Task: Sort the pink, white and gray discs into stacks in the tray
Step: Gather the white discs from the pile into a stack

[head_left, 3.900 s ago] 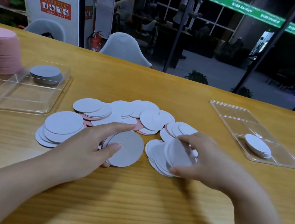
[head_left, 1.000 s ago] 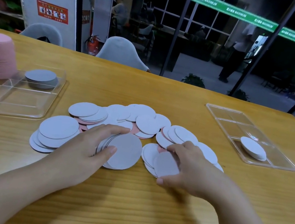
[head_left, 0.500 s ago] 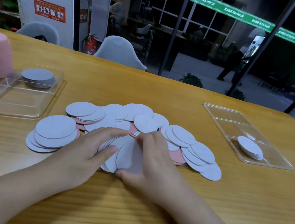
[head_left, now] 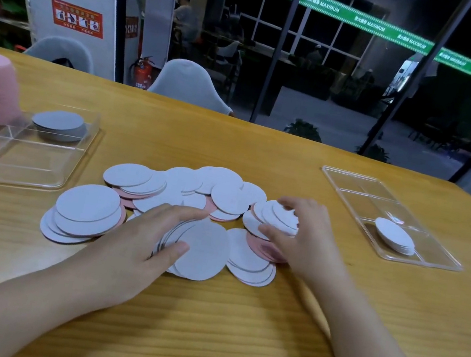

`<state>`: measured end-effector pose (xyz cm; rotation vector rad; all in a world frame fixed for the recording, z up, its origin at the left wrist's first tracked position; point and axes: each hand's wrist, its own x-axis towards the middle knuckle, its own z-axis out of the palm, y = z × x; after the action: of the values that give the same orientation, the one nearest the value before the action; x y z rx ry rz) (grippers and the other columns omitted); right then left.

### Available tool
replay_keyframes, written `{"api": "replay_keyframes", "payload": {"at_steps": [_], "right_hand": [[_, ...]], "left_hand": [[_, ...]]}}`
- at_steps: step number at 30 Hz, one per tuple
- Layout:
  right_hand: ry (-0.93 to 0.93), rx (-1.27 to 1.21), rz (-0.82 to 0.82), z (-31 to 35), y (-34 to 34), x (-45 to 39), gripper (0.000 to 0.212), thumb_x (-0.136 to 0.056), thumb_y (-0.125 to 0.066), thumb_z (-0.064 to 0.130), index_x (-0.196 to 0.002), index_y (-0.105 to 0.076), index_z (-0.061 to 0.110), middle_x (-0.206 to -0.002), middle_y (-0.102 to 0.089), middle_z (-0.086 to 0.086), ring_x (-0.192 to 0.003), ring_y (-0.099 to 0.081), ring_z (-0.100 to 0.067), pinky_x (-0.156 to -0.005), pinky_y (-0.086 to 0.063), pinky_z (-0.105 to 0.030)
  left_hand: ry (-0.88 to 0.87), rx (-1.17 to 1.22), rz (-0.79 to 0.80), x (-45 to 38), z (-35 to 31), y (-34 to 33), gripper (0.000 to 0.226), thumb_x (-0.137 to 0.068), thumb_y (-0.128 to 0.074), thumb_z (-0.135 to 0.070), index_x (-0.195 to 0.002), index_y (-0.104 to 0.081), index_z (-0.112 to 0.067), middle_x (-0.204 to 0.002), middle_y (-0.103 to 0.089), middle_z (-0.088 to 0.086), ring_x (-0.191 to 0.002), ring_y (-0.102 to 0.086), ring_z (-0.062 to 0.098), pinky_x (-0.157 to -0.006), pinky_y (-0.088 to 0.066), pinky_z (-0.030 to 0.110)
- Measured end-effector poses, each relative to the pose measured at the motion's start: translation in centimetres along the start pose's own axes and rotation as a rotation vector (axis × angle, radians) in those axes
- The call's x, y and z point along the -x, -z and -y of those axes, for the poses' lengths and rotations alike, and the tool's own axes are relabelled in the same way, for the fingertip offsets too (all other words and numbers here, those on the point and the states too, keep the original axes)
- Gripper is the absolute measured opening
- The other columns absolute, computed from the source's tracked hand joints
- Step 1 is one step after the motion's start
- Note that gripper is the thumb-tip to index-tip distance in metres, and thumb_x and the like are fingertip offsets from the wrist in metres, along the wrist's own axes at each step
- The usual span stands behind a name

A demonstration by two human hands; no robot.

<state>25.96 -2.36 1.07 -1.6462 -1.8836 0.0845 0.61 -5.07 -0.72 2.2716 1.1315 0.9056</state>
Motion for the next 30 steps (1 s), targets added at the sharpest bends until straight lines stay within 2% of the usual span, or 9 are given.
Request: {"api": "replay_keyframes", "payload": {"at_steps": [5,10,13,18,20,22,24,27,30], "right_hand": [[-0.184,0.066,0.085,-2.8,0.4,-0.8,0.069,-0.075,-0.073,0.043,-0.133,-0.045,0.018,-0.136,-0.044,0.002,-0.127,-0.03,-0.014,-0.088,-0.02,-0.014],[-0.316,-0.094,0.16,-3.1,0.2,-0.9,0.063,-0.078,-0.071,0.042,-0.132,-0.049,0.016,-0.134,-0.051,0.003,-0.122,-0.047,-0.013,-0.089,-0.032,-0.019],[-0.34,-0.11,0.157,-3.2,0.4,-1.0,0.053,-0.08,-0.069,0.041,-0.125,-0.057,0.017,-0.126,-0.058,0.004,-0.114,-0.053,-0.013,-0.086,-0.036,-0.021],[-0.325,-0.174,0.119,-2.8,0.5,-0.9,0.026,-0.091,-0.055,0.04,-0.097,-0.067,0.018,-0.093,-0.069,-0.005,-0.087,-0.061,-0.022,-0.073,-0.046,-0.034],[-0.299,-0.123,0.117,-2.8,0.6,-1.0,0.023,-0.095,-0.047,0.038,-0.093,-0.065,0.024,-0.083,-0.066,0.002,-0.078,-0.058,-0.016,-0.066,-0.044,-0.03],[-0.261,-0.017,0.099,-2.7,0.5,-1.2,0.026,-0.098,-0.041,0.035,-0.079,-0.057,0.027,-0.068,-0.057,0.008,-0.066,-0.05,-0.015,-0.054,-0.034,-0.023],[-0.228,0.127,0.085,-2.7,0.2,-1.5,0.029,-0.099,-0.038,0.027,-0.071,-0.044,0.022,-0.065,-0.05,0.002,-0.068,-0.047,-0.024,-0.052,-0.03,-0.029],[-0.197,0.255,0.063,-2.7,-0.2,-1.4,0.01,-0.092,-0.039,0.01,-0.087,-0.047,0.01,-0.079,-0.058,-0.012,-0.078,-0.052,-0.036,-0.061,-0.036,-0.038],[-0.203,0.145,0.014,-1.8,0.5,-1.0,0.017,-0.093,-0.037,0.007,-0.104,-0.05,0.008,-0.089,-0.06,-0.012,-0.083,-0.052,-0.035,-0.066,-0.039,-0.039]], "left_hand": [[-0.01,0.004,0.001,0.0,0.0,0.1,0.048,-0.091,-0.048,-0.035,-0.11,-0.03,-0.076,-0.123,-0.03,-0.051,-0.115,-0.024,-0.031,-0.087,-0.019,-0.008],[0.002,0.018,0.012,-0.1,0.1,0.2,0.035,-0.089,-0.046,-0.04,-0.112,-0.036,-0.065,-0.12,-0.028,-0.055,-0.114,-0.023,-0.032,-0.086,-0.019,-0.009],[0.005,0.037,0.008,0.0,0.1,0.4,0.035,-0.082,-0.041,-0.049,-0.112,-0.038,-0.068,-0.123,-0.034,-0.049,-0.117,-0.028,-0.026,-0.087,-0.024,-0.005],[0.0,0.043,-0.007,-0.1,0.1,0.5,0.043,-0.08,-0.04,-0.051,-0.114,-0.027,-0.075,-0.124,-0.036,-0.046,-0.119,-0.031,-0.021,-0.088,-0.028,-0.001],[0.001,0.053,-0.007,-0.2,0.0,0.5,0.041,-0.079,-0.04,-0.052,-0.113,-0.031,-0.073,-0.124,-0.035,-0.047,-0.117,-0.033,-0.022,-0.088,-0.035,0.006],[0.011,0.067,-0.002,-0.2,-0.1,0.5,0.039,-0.079,-0.04,-0.052,-0.112,-0.035,-0.071,-0.124,-0.034,-0.048,-0.114,-0.036,-0.022,-0.084,-0.042,0.016],[0.007,0.077,-0.004,-0.2,-0.1,0.5,0.041,-0.079,-0.041,-0.051,-0.113,-0.033,-0.072,-0.124,-0.033,-0.05,-0.113,-0.038,-0.021,-0.083,-0.044,0.019],[0.002,0.088,-0.01,-0.1,0.0,0.4,0.041,-0.08,-0.043,-0.05,-0.114,-0.034,-0.072,-0.124,-0.035,-0.05,-0.117,-0.034,-0.023,-0.085,-0.046,0.022],[0.018,0.102,-0.012,-0.1,-0.1,0.3,0.041,-0.081,-0.044,-0.049,-0.117,-0.038,-0.066,-0.123,-0.037,-0.048,-0.116,-0.037,-0.02,-0.083,-0.048,0.025]]}}
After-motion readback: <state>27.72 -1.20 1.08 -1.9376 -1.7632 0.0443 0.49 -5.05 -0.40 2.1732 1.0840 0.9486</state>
